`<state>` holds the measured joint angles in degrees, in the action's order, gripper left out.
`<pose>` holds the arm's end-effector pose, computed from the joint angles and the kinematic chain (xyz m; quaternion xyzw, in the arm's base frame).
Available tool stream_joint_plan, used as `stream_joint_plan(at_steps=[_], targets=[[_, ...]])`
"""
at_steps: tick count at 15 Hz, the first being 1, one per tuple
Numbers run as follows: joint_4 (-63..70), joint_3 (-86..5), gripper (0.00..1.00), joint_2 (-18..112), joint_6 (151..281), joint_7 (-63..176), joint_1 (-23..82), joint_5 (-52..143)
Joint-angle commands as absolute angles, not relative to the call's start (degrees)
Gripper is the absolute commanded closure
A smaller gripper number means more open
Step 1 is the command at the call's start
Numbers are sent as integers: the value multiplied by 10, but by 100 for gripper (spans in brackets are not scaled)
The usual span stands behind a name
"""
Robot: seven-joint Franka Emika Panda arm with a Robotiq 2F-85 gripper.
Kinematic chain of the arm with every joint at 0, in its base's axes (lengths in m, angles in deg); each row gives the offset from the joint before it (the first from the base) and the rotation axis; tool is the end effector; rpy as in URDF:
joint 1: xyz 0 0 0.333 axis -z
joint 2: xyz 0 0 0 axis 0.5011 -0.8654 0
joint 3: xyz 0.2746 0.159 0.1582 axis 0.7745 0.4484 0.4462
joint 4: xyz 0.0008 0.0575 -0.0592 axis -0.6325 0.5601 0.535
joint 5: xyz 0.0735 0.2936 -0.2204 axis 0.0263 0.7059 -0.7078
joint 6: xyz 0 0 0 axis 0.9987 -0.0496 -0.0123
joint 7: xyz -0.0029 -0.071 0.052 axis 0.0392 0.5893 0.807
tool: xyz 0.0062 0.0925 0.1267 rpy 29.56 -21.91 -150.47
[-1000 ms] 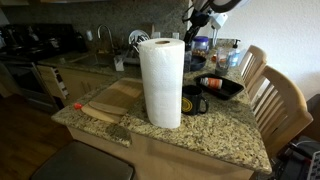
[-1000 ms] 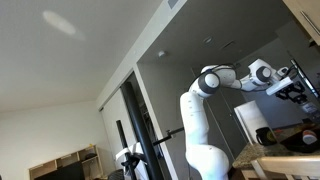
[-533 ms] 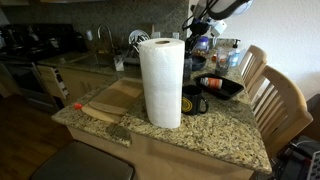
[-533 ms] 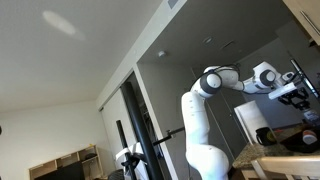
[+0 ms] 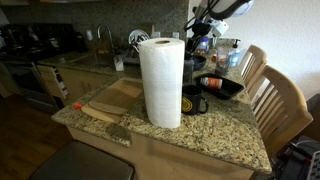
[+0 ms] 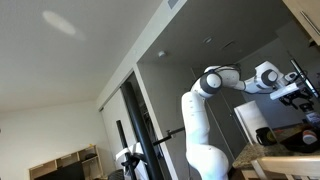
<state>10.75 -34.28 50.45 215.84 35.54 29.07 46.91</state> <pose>0.6690 0.0369 0.4835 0.9658 0.1745 0.1901 0.0268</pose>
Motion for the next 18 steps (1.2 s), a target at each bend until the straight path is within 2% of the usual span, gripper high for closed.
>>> stream_joint_plan(at_steps=[1,4,6,7,13,16,17,18], targets=[[113,-340,0,505,2167,347,299,480],[115,-346,0,503,2188,355,296,460],[117,-365,0,498,2251,374,288,384],[201,-365,0,607,2254,416,270,346],[268,-355,0,750,2343,583,279,112],[312,-354,0,851,2283,475,253,235],[331,-411,0,883,2257,425,176,287],[332,-421,0,915,2219,378,157,332]])
